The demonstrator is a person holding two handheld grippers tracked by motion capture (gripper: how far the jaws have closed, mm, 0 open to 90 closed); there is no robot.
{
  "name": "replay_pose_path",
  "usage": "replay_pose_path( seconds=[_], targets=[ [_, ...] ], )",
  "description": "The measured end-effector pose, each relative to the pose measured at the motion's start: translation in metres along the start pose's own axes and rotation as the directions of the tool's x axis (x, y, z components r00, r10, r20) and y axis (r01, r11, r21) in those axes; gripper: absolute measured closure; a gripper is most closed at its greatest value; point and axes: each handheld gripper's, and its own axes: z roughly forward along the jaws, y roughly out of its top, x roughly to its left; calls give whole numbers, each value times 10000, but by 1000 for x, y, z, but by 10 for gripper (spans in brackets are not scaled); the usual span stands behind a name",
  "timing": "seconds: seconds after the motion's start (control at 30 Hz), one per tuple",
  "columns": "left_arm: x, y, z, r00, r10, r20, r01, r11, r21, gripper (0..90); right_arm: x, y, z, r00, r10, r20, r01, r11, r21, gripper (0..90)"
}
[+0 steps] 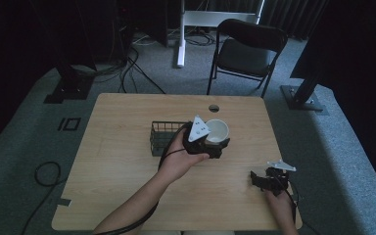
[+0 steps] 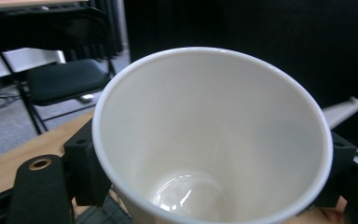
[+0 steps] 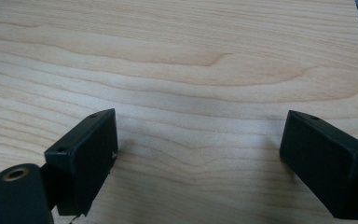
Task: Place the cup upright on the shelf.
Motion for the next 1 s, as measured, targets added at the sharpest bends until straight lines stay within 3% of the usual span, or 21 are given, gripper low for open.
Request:
replay_pose_path(
  seconds=[0.17,0.3,0.4,0.53,0.67,0.73,0.8,0.9,0.93,1.0],
  targets=[
    [14,-2,-4,9952,-412,-888,403,9991,-118,210,0,0,0,10000,2,0,-2,10000,2,108],
    [29,-6,-6,9837,-668,-1669,663,9978,-89,210,0,0,0,10000,5,1,-5,10000,3,108],
    [40,-10,-6,9761,-833,-2009,841,9964,-45,210,0,0,0,10000,-2,2,2,10000,0,108],
    [54,-18,-6,9576,-1034,-2688,1075,9942,8,210,0,0,0,10000,6,1,-6,10000,-2,108],
    [67,-30,-4,9327,-1427,-3314,1524,9883,36,210,0,0,0,10000,6,1,-6,10000,-5,108],
    [74,-36,-2,9246,-1673,-3422,1793,9838,33,210,0,0,0,10000,2,0,-2,10000,-6,108],
    [79,-41,-1,9150,-1667,-3674,1831,9830,100,210,0,0,0,10000,5,1,-5,10000,1,108],
    [86,-47,1,8976,-1831,-4010,1984,9801,-33,210,0,0,0,10000,16,-3,-16,10000,0,108],
    [88,-48,2,8963,-1814,-4047,1989,9800,12,210,0,0,0,10000,7,-3,-7,10000,2,108],
    [91,-53,5,8867,-1930,-4201,2157,9764,67,210,0,0,0,10000,3,-3,-3,10000,2,108]
  ],
)
